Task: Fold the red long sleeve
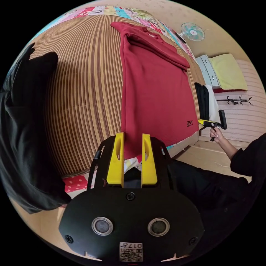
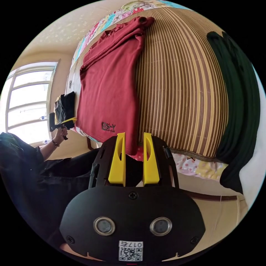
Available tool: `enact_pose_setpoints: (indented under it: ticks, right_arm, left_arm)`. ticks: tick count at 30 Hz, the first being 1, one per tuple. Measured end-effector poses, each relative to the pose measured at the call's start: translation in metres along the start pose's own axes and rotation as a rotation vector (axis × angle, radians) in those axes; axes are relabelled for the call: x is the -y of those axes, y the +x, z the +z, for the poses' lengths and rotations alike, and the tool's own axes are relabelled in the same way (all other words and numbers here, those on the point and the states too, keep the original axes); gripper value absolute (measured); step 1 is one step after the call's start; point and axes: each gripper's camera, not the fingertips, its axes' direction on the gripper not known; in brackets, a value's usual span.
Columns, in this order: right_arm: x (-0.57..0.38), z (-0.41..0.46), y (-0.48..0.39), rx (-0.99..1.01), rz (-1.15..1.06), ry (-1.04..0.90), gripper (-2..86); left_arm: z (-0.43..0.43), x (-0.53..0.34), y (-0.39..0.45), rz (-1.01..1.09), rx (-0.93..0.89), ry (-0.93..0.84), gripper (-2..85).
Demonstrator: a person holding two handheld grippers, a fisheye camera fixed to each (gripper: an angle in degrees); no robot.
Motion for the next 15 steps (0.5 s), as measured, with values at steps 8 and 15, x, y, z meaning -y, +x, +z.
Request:
enact_pose_setpoints:
  ticks: [8, 15]
  right_arm:
    - [-0.021, 0.004, 0.024, 0.074, 0.047, 0.015, 10.0]
    - [-0.045, 0.004, 0.035, 0.151, 0.024, 0.028, 9.1]
  left_arm:
    - [-0.007, -0.008, -0.024, 0.021, -0.001, -0.036, 10.6]
    - [0.004, 0.004, -0.043, 0.012, -0.029, -0.054, 9.5]
